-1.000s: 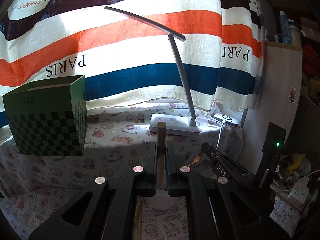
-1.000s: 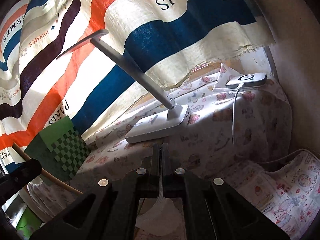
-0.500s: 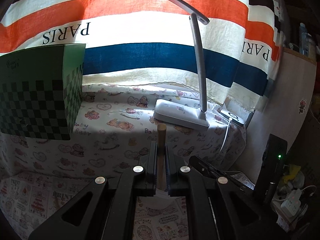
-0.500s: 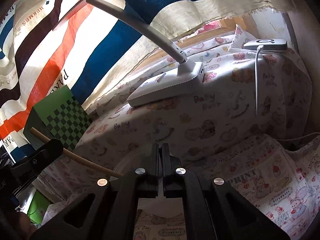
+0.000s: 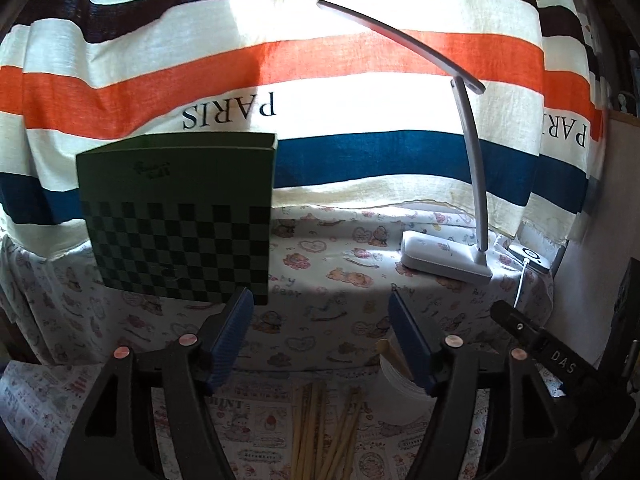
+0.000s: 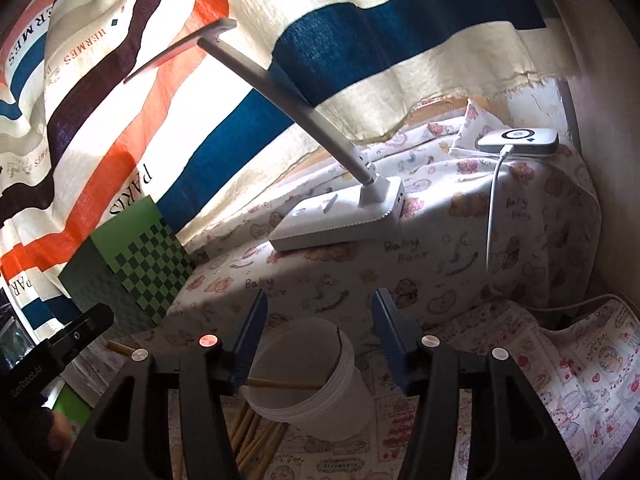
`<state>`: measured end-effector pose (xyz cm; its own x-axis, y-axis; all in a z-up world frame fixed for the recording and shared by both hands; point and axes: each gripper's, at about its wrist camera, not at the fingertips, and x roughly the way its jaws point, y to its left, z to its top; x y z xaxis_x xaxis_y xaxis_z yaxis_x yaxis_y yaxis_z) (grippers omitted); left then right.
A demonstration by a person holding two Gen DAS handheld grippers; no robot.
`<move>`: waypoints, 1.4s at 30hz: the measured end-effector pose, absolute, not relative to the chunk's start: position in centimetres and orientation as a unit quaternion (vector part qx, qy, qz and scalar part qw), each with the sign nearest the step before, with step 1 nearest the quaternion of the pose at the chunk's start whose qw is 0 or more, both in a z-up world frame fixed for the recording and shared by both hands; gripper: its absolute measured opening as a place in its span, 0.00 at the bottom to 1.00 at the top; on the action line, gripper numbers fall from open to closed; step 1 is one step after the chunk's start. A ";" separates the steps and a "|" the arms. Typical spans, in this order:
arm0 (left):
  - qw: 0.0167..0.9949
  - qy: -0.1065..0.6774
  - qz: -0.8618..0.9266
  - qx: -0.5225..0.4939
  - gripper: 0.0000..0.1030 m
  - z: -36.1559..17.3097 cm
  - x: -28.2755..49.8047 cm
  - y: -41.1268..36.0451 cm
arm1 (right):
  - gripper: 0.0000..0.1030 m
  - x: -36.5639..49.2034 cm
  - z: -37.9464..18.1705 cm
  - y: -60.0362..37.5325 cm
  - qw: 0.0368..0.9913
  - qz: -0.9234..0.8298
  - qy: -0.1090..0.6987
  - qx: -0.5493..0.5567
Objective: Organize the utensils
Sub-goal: 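Open both tools to drop the chopstick and fork into the cup, then lower the left tool onto the chopsticks and grasp another one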
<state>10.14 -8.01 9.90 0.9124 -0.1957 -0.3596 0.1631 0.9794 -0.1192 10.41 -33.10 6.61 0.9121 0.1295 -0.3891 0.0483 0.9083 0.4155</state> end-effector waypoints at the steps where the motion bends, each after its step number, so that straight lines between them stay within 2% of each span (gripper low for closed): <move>1: 0.979 0.182 -0.088 -0.038 0.70 10.2 9.5 -7.6 | 0.58 10.0 7.1 -33.1 0.954 0.026 0.206 0.216; 3: 0.982 0.172 -0.071 -0.025 0.77 10.5 8.4 -6.8 | 0.62 9.4 8.2 -32.8 0.955 0.022 0.204 0.216; 9: 0.994 0.096 -0.057 -0.023 1.00 10.2 3.0 -3.5 | 0.63 6.8 11.0 -30.0 0.958 0.057 0.201 0.195; 21: 0.996 0.086 0.027 -0.026 1.00 6.6 -0.1 0.7 | 0.65 3.4 9.1 -24.8 0.943 0.122 0.252 0.178; 27: 0.981 0.191 0.023 -0.032 1.00 3.4 2.8 0.1 | 0.65 3.2 7.8 -24.3 0.947 0.115 0.254 0.157; 34: 0.960 0.272 -0.054 -0.032 0.99 0.9 4.7 -1.9 | 0.65 5.4 5.3 -25.0 0.946 0.057 0.288 0.135; 39: 0.933 0.340 -0.114 -0.006 0.64 -1.1 5.9 -4.5 | 0.65 6.1 4.0 -26.3 0.942 0.005 0.301 0.151; 42: 0.919 0.371 -0.130 0.011 0.49 -2.3 6.2 -6.0 | 0.65 6.9 2.9 -26.4 0.932 0.006 0.327 0.157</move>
<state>6.16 -6.00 -2.32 0.6909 -0.2314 -0.6849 0.2483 0.9657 -0.0758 6.94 -26.43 2.88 0.7865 0.1135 -0.6071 0.0919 0.9506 0.2966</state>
